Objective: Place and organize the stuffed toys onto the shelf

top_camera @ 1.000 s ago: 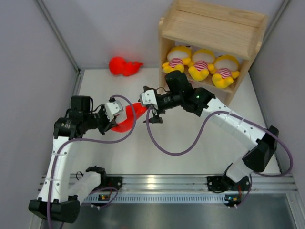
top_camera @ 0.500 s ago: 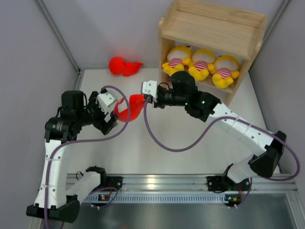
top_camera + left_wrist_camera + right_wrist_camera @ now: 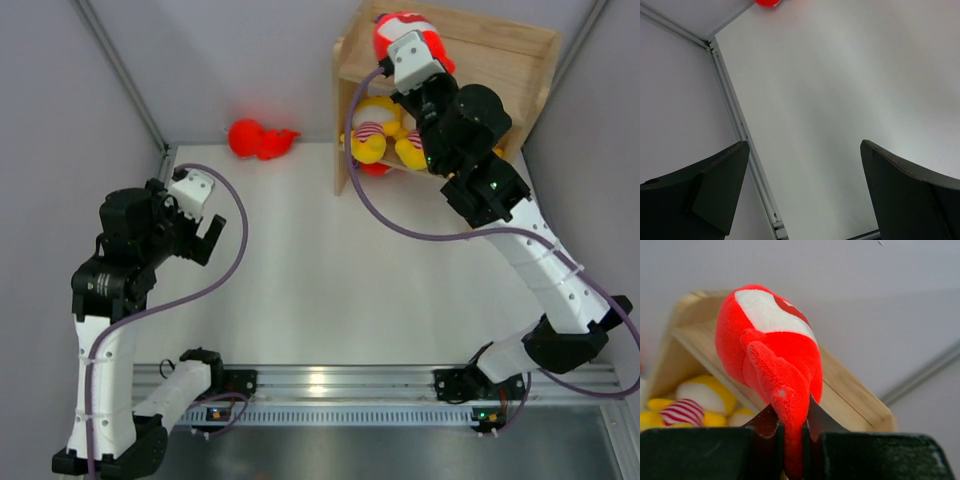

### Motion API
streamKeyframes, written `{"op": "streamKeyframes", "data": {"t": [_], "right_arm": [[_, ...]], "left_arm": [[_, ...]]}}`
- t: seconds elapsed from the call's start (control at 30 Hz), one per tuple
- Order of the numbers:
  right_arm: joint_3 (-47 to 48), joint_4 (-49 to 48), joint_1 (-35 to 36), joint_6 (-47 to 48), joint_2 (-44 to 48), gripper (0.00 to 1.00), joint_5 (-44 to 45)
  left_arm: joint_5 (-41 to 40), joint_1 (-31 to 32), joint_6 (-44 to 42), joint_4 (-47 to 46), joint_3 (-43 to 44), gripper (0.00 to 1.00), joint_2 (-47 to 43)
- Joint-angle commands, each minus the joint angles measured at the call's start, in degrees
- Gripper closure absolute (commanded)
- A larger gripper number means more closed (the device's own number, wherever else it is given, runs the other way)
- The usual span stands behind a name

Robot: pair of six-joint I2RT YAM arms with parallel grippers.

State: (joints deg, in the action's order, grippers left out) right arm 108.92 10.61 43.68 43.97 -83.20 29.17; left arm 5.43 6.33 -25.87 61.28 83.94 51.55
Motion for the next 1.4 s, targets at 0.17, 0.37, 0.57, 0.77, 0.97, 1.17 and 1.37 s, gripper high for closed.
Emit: {"op": "streamKeyframes", "data": {"t": [0.17,0.37,0.57,0.77,0.97,1.17,1.37], "right_arm": [[-2.39,-1.30,-11.59,10.53,-0.83,1.00,21.46],[-7.58,2.75,-16.61,11.23,-2.14,1.00,20.58],[-9.96,3.81,-16.70,11.76,-2.15,1.00,20.49],[-11.28,6.08,-16.44,6.94,0.14,0.43,15.49],[-11.45,8.63,-15.29,4.12,2.07,0.17,12.50],[-11.10,12.32,-13.19,0.69,5.94,0.00,6.35],[-10.22,17.50,-12.57,-4.15,10.42,0.01,-4.37]], "left_arm": [[0.54,0.09,0.12,-2.04,-1.41,0.01,2.24],[1.34,0.09,-0.50,-2.04,-2.11,0.01,2.50],[1.16,0.09,-0.76,-2.04,-2.82,0.01,2.50],[2.74,0.09,-1.29,-2.04,-3.43,0.01,3.64],[4.49,0.09,-1.90,-2.13,-3.78,0.01,4.87],[4.24,0.09,-1.21,-3.70,-4.05,0.01,9.52],[-1.81,0.35,-0.07,-7.83,-0.81,0.01,24.37]]}}
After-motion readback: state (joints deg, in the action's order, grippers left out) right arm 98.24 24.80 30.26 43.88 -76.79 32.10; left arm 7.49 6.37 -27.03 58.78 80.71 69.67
